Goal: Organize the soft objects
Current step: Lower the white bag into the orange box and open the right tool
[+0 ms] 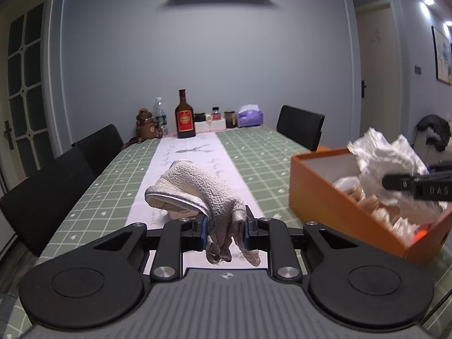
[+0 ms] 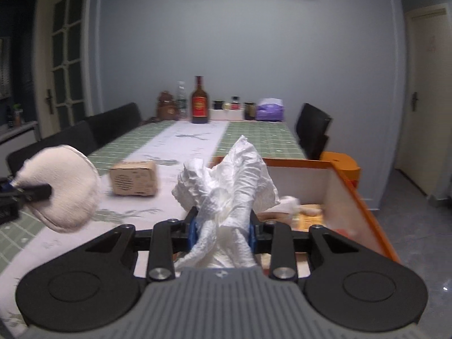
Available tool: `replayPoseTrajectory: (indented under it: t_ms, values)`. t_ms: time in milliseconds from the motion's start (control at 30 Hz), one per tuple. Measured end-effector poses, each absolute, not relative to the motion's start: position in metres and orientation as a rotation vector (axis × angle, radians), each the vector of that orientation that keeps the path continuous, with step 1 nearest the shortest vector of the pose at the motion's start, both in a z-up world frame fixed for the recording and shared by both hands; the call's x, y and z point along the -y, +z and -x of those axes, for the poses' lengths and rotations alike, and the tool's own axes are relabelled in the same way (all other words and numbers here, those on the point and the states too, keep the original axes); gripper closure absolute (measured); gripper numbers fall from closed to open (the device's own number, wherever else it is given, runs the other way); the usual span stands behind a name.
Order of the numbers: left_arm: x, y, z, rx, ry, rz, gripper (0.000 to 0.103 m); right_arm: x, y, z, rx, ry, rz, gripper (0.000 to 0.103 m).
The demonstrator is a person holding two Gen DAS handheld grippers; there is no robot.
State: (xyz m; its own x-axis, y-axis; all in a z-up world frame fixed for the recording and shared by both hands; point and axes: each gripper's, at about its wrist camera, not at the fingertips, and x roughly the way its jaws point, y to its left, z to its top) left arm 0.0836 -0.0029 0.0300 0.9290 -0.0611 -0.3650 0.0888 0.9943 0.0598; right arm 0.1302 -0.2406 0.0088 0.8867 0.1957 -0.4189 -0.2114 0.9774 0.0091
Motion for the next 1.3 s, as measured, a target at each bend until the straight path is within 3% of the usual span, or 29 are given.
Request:
replayPoseTrajectory:
  t_ms: [367, 633, 867, 1100, 1300]
  values:
    - [0.065, 0.068, -0.131, -0.280, -0.306, -0.105, 0.078, 0.287, -0.013, -0.187, -0.647, 0.128, 0.138, 0.070]
    - [0.117, 0.050, -0.164, -0.361, -0.468, -0.189, 0.078, 0.297, -0.026, -0.222, -0.771, 0.138, 0.149, 0.068]
    - [0.118, 0.036, -0.172, -0.406, -0.528, -0.149, 0.078, 0.297, -0.025, -0.237, -0.838, 0.162, 0.171, 0.046]
    - [0.112, 0.039, -0.168, -0.395, -0.515, -0.140, 0.077, 0.299, -0.021, -0.228, -0.823, 0.193, 0.172, 0.033]
    - [0.111, 0.043, -0.158, -0.379, -0.501, -0.140, 0.076, 0.298, -0.012, -0.209, -0.782, 0.190, 0.185, 0.033]
